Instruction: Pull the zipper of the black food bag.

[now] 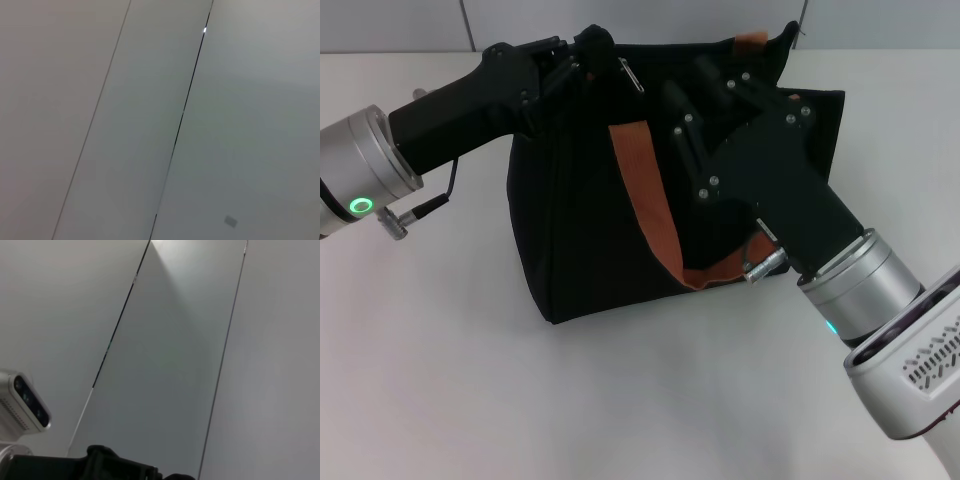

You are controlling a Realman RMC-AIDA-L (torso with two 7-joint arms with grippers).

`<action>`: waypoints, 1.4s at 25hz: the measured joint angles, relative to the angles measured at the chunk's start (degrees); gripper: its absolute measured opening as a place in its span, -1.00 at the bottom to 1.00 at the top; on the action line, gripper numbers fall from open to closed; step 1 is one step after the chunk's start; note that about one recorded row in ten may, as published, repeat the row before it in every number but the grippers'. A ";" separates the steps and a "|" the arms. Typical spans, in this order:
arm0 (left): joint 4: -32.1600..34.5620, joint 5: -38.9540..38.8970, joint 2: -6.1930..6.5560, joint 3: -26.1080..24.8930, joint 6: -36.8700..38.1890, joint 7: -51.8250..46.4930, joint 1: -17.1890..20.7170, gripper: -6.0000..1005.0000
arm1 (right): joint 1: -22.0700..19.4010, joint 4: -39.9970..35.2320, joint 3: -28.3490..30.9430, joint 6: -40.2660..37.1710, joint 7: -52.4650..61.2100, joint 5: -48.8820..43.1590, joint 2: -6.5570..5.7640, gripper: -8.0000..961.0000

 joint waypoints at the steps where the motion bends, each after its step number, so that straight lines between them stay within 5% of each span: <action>1: -0.17 -0.12 0.00 0.00 0.00 0.00 -0.01 -0.80 | 0.01 0.00 -0.11 0.02 -0.13 -0.10 0.00 -0.47; 35: -3.44 -1.90 -0.09 -0.18 0.03 0.48 -1.29 -0.80 | -0.10 0.95 0.30 0.98 -11.62 -0.29 0.00 -0.46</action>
